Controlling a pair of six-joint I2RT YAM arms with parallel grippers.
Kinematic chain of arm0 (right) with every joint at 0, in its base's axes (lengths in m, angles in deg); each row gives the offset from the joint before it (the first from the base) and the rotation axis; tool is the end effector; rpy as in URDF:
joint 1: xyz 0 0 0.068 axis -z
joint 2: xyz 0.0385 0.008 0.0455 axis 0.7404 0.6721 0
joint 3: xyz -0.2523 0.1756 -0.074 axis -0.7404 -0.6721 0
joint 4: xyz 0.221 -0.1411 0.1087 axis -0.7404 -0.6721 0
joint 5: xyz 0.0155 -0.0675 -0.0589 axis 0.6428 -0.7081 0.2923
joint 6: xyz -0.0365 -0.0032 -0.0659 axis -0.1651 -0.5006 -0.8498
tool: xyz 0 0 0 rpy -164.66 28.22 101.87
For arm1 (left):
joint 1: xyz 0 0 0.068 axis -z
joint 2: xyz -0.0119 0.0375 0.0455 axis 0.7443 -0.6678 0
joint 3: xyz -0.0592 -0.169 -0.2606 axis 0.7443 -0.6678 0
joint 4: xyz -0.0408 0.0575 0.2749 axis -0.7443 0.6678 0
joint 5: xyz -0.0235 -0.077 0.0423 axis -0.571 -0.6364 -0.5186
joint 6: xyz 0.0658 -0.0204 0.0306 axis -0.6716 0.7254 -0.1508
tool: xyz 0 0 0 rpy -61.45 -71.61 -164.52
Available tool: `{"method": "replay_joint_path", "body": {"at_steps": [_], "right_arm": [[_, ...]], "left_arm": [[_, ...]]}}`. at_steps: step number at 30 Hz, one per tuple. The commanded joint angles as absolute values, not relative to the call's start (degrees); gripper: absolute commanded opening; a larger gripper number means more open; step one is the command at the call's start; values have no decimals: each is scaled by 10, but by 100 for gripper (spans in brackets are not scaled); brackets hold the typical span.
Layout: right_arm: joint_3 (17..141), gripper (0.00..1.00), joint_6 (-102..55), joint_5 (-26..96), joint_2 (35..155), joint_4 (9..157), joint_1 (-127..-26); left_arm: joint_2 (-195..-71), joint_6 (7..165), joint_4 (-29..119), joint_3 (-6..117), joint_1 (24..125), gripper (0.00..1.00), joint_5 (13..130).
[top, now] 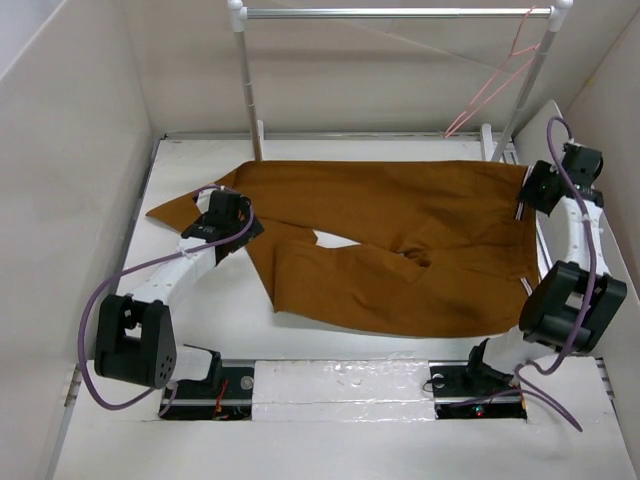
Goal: Place the trousers on the hanger
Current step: Flatten out the trousers at the center of the board.
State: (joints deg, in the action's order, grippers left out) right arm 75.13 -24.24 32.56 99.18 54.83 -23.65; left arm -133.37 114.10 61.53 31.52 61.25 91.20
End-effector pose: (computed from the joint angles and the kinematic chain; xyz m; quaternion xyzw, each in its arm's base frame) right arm 0.3417 -0.1466 0.3250 0.2182 0.8871 -0.0229 0.4061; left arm 0.3057 -0.0586 0.2495 -0.2461 0.8766 -0.0977 0.4019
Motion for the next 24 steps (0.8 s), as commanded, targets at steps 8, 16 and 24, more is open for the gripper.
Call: {"method": "replay_joint_path", "body": {"at_steps": [8,16,24], "right_arm": [[771,37,-294,329,950,546,-367],[584,7,-280,374,835,626,-750],[602,63,-263,351,906,616,-1009]], "left_arm": [[-1354,1164,603,348,499,86,900],[-1413,1205,557,353,434,82,864],[-1526,1267,638,442,423,78,989]]}}
